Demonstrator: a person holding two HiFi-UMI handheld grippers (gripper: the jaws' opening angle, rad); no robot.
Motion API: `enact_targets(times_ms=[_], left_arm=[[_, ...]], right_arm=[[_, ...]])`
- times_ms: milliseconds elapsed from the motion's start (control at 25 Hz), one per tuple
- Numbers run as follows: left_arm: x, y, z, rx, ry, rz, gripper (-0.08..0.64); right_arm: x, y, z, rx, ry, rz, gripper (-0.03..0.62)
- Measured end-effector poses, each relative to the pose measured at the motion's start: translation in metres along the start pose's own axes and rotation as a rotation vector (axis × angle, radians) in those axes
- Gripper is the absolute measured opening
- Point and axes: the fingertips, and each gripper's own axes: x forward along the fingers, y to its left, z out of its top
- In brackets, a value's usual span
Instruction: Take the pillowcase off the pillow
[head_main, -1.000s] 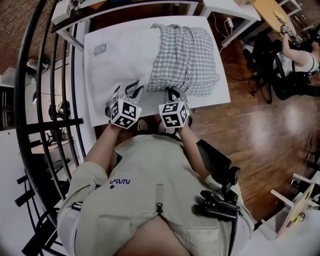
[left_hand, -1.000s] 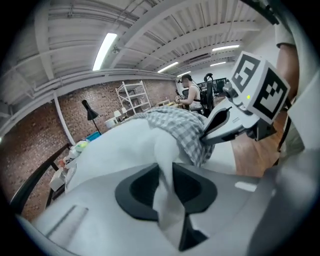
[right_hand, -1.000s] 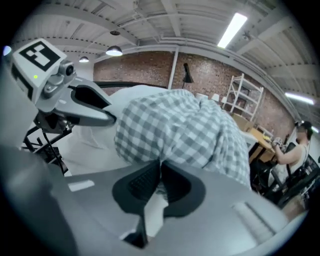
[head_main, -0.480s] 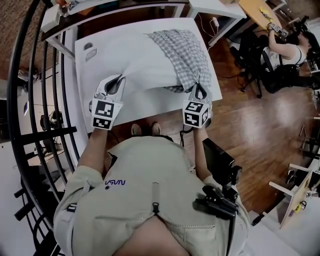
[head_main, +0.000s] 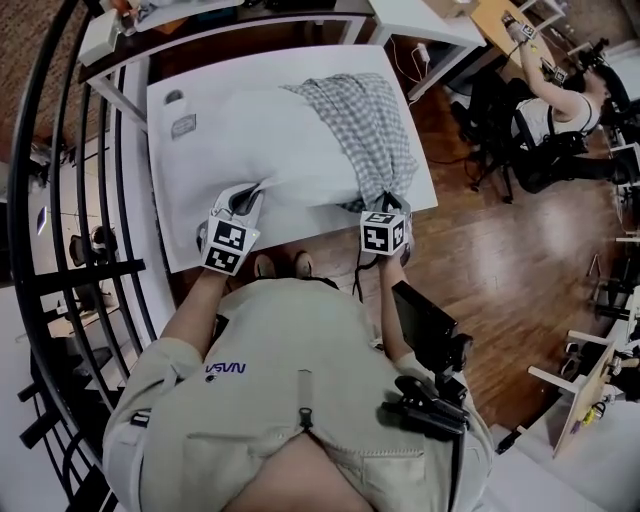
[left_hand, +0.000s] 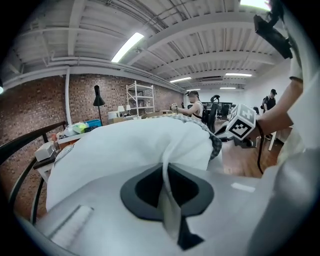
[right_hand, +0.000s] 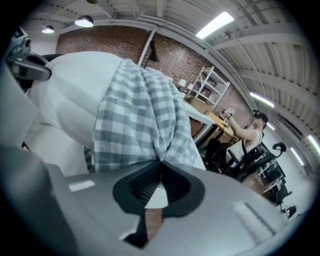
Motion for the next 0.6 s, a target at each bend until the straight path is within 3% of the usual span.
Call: enact_targets(times_ms=[40, 120, 240, 440, 600], left_arm=[[0.000, -0.003, 0.002, -0.003, -0.009, -0.014, 0.026], [-0.007, -0.013, 0.010, -0.032, -0.056, -0.061, 0.108], [-0.032, -0.025, 0.038, -0.097, -0.180, -0.111, 0.210], [-0.055, -0.005, 0.087, -0.113, -0.296, -0.061, 0.212], [-0.046, 0.020, 0.119, -0.065, -0.314, 0.006, 0.212]], right_arm=[[-0.003, 0.000, 0.002, 0.008, -0.003, 0.009, 0.009], [-0.015, 0.002, 0.009, -0.005, -0.016, 0.021, 0.014], [-0.053, 0.008, 0.029, -0.071, -0.102, 0.028, 0.054], [-0.115, 0.008, 0.097, -0.045, -0.348, 0.048, 0.055], [-0.119, 0.006, 0.171, -0.127, -0.504, 0.078, 0.055]])
